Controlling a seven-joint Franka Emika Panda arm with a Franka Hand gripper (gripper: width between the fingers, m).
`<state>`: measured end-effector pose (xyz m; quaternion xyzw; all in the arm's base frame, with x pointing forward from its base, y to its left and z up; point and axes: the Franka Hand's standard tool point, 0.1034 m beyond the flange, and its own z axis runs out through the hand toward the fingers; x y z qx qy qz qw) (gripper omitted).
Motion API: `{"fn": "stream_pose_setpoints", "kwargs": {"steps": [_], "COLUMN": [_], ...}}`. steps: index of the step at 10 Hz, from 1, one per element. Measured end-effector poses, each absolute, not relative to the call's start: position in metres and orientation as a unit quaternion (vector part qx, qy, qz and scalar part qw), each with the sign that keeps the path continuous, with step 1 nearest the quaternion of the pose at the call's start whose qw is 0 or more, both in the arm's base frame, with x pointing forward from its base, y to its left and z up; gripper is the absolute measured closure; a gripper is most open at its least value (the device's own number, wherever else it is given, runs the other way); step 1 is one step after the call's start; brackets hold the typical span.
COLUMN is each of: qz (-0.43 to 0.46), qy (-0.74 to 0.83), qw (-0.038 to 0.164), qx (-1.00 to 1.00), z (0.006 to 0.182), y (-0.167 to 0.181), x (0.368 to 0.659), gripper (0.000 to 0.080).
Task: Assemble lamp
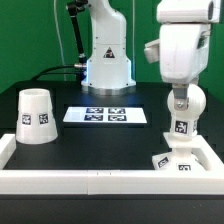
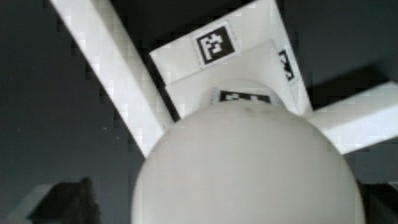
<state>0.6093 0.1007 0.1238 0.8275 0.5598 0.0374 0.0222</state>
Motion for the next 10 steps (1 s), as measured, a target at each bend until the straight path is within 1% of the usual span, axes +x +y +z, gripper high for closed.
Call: {"fn": "stream_pose_setpoints", "kwargs": {"steps": [5,8,9,10], "qz": [0.020,0.019,0.019,0.019], "qy": [0.660,0.657,0.657,0.656], "qw": [0.039,0.039,0.039,0.039], "qx": [0.750,0.753,0.753,0.753], "z": [0.1156,0.1152,0.1152,0.1151], "y": [0.0999,0.0977,0.0974,0.0972], "x": [0.6070,0.6071,0.6071,0.6071], "gripper": [0.0100,0.0100,0.0223,0.0223]}}
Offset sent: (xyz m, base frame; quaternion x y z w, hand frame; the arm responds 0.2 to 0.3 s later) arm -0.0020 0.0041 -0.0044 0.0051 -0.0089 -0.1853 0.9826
